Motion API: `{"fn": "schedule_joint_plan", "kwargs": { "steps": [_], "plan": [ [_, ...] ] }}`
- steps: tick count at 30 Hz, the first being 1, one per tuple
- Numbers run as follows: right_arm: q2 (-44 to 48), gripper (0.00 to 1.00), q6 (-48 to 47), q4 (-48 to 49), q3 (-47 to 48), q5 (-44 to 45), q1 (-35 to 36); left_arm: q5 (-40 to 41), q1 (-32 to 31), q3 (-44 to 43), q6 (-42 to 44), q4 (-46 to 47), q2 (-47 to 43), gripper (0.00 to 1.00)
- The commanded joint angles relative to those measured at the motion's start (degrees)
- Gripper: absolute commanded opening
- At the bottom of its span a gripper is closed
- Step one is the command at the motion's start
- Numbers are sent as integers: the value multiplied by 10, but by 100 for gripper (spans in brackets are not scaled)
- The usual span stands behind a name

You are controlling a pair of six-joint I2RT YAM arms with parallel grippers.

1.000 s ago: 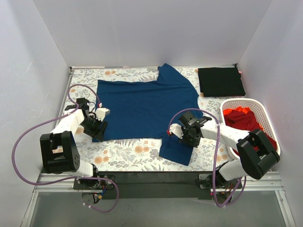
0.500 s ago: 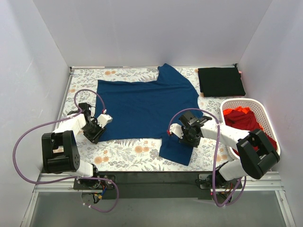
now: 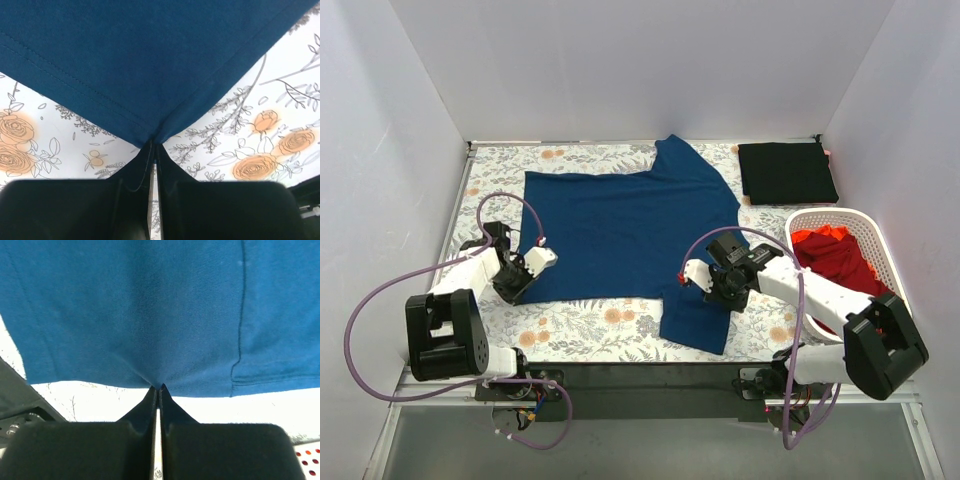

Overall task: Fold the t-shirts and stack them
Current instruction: Flatten the tshirt out, then fold the tshirt

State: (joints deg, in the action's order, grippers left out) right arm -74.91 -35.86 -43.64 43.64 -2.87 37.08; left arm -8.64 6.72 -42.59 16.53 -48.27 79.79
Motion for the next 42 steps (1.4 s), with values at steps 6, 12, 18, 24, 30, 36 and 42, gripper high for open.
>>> {"fn": "schedule_joint_plan", "kwargs": {
  "steps": [6,12,18,24,30,36,42],
  "plan": [
    [77,1,-20,-76,42,-21,-3,-27,22,-39,47,-94,-46,0],
    [88,1,-38,-82,66,-13,-21,-45,29,-90,43,-124,-22,0],
    [37,1,-80,-87,132,-36,-82,-71,30,-149,27,-139,8,0],
    [-29,1,-124,-96,196,-52,-114,-83,29,-195,7,-133,59,0],
    [-86,1,-155,-104,256,-64,-144,-99,30,-256,-16,-126,122,0],
    [-138,1,-171,-111,299,-73,-156,-113,31,-312,-26,-133,177,0],
    [-196,1,-176,-118,358,-79,-163,-113,32,-348,-30,-127,213,0]
  ]
}}
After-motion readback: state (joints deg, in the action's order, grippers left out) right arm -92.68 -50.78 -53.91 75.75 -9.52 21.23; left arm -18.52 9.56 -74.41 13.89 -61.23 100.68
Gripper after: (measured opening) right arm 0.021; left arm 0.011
